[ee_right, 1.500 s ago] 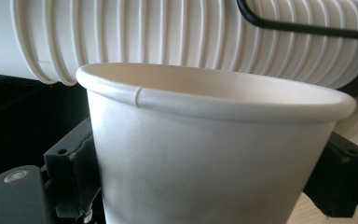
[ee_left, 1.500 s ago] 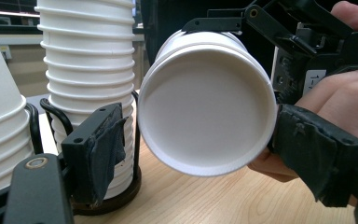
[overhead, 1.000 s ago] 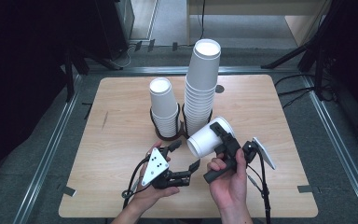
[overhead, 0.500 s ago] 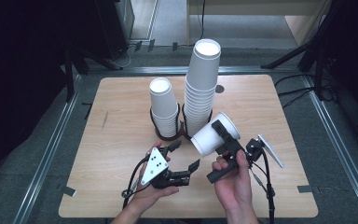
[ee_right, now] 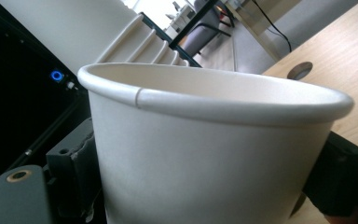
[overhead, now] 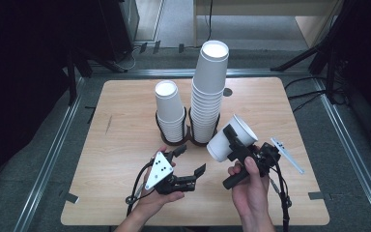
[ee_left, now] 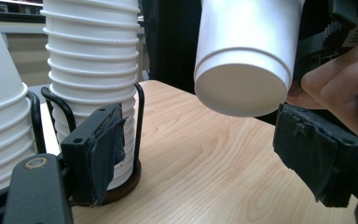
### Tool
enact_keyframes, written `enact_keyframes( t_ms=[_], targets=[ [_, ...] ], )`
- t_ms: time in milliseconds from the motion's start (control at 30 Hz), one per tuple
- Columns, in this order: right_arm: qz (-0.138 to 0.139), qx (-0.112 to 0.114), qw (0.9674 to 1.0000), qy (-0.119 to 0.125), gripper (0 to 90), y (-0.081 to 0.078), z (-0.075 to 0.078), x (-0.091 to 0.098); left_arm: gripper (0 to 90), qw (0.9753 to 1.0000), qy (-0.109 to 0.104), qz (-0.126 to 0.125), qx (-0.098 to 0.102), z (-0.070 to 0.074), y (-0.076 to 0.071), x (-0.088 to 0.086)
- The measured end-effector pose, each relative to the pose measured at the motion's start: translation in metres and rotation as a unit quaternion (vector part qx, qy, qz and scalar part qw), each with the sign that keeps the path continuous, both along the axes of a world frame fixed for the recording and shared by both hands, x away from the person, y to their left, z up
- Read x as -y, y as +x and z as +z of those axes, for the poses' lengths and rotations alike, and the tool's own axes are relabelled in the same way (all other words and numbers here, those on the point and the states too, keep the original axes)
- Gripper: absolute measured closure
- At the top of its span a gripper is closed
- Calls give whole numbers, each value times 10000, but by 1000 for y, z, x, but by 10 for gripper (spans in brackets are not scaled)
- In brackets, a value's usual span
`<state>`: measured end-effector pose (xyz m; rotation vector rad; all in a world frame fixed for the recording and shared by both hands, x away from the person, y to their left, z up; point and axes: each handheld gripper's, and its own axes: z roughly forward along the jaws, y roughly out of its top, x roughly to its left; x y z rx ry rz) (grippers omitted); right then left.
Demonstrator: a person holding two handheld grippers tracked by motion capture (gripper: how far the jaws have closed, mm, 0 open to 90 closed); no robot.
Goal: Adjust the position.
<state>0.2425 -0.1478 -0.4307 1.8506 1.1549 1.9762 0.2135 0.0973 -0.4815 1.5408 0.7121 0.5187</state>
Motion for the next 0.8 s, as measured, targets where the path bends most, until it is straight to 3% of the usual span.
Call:
enact_keyframes(
  t_ms=[67, 167, 400, 467, 567, 733, 800],
  targets=[
    [-176, 76, 9994, -305, 137, 0, -1, 1, 168, 10000, -3, 12, -8, 0, 0, -1],
    [-339, 192, 9977, -556, 139, -1, 0, 2, 168, 10000, 22, 15, -22, 0, 1, -1],
    [-383, 622, 9923, -998, 138, -5, 4, 5, 168, 10000, 30, 28, -53, -1, 2, -2],
    [-464, 773, 9873, -1310, 139, -6, 5, 5, 168, 10000, 35, 37, -59, -2, 3, -3],
    [-581, 1052, 9765, -1790, 141, -7, 5, 5, 169, 9999, 55, 65, -88, -2, 3, -5],
    [-874, 1480, 9545, -2439, 142, -8, 5, 3, 170, 9998, 72, 139, -118, -3, 5, -8],
    [-964, 1565, 9473, -2622, 143, -7, 5, 3, 170, 9997, 79, 179, -123, -3, 6, -9]
  ],
)
